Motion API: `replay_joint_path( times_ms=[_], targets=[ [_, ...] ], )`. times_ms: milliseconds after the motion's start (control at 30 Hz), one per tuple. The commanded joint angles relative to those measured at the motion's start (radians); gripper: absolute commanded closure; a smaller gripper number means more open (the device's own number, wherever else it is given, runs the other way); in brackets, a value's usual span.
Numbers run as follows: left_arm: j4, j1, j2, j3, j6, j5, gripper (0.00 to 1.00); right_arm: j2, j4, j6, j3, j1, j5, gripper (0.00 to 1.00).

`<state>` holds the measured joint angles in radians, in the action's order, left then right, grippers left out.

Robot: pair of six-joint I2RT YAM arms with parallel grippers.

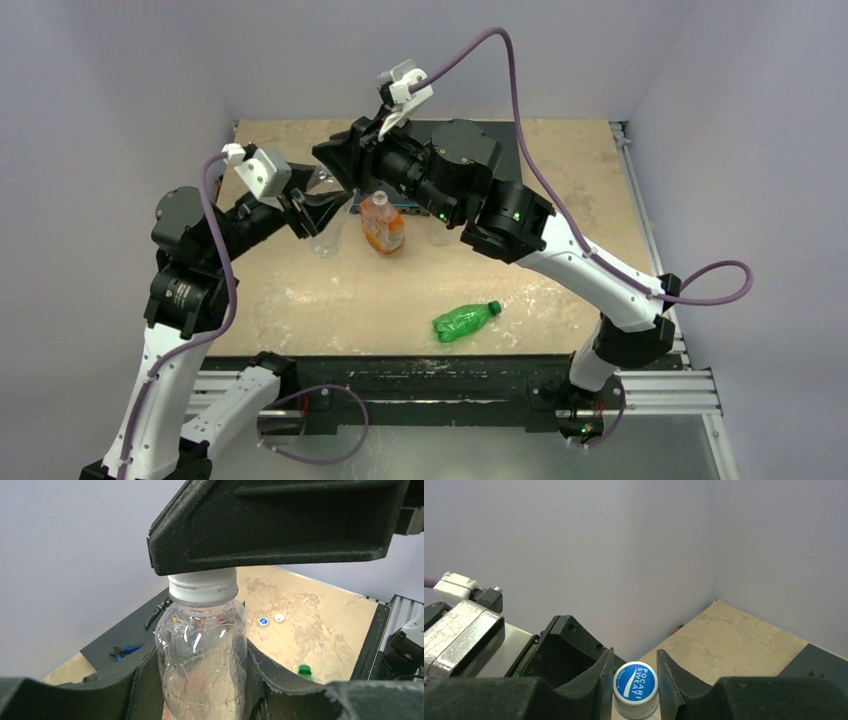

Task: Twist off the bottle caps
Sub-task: Unscrew the bottle cap from the plastic bottle.

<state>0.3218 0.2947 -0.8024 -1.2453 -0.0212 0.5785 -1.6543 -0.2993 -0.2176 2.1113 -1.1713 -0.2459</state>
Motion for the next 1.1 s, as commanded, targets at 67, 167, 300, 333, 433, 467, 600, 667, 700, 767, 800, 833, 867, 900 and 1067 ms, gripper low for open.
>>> replay_joint_path(
  times_ms=[67,167,300,333,433,467,600,667,700,767,800,833,867,900,1067],
  targets=[
    [-0.033,-0.006,0.009,0.006,0.017,-0.019,1.00,0.018,0.029,-0.017,-0.006,-0.004,-0.012,0.62],
    [-0.035,-0.006,0.009,0.007,0.015,-0.020,1.00,0.019,0.025,-0.025,-0.016,-0.004,-0.019,0.49],
    [-0.039,-0.006,0.010,0.007,0.008,-0.020,1.00,0.028,0.046,-0.031,-0.038,-0.004,-0.021,0.50],
    [-0.040,-0.006,0.011,0.007,0.007,-0.020,1.00,0.027,0.046,-0.032,-0.036,-0.004,-0.020,0.52],
    [-0.040,-0.006,0.014,0.009,0.006,-0.019,1.00,0.030,0.058,-0.036,-0.042,-0.004,-0.013,0.64],
    [-0.038,-0.006,0.015,0.008,0.007,-0.018,1.00,0.034,0.066,-0.037,-0.047,-0.004,-0.012,0.68],
    [-0.034,-0.006,0.020,0.016,0.009,-0.017,1.00,0.052,0.089,-0.031,-0.069,-0.004,-0.016,0.68],
    [-0.032,-0.006,0.022,0.021,0.009,-0.014,1.00,0.050,0.083,-0.028,-0.058,-0.004,-0.015,0.54],
    [-0.033,-0.006,0.022,0.023,0.009,-0.013,1.00,0.051,0.084,-0.027,-0.056,-0.004,-0.014,0.51],
    [-0.035,-0.006,0.021,0.024,0.007,-0.013,1.00,0.054,0.091,-0.026,-0.056,-0.004,-0.014,0.50],
    [-0.035,-0.006,0.020,0.023,0.007,-0.013,1.00,0.054,0.093,-0.026,-0.056,-0.004,-0.013,0.50],
    [-0.035,-0.006,0.020,0.023,0.006,-0.012,1.00,0.054,0.097,-0.026,-0.056,-0.004,-0.010,0.51],
    [-0.036,-0.006,0.020,0.023,0.005,-0.012,1.00,0.054,0.096,-0.026,-0.055,-0.004,-0.009,0.52],
    [-0.039,-0.007,0.021,0.023,0.003,-0.012,1.00,0.054,0.096,-0.027,-0.053,-0.004,-0.009,0.55],
    [-0.039,-0.006,0.023,0.023,0.001,-0.012,1.00,0.052,0.093,-0.037,-0.057,-0.004,0.005,0.70]
  ],
)
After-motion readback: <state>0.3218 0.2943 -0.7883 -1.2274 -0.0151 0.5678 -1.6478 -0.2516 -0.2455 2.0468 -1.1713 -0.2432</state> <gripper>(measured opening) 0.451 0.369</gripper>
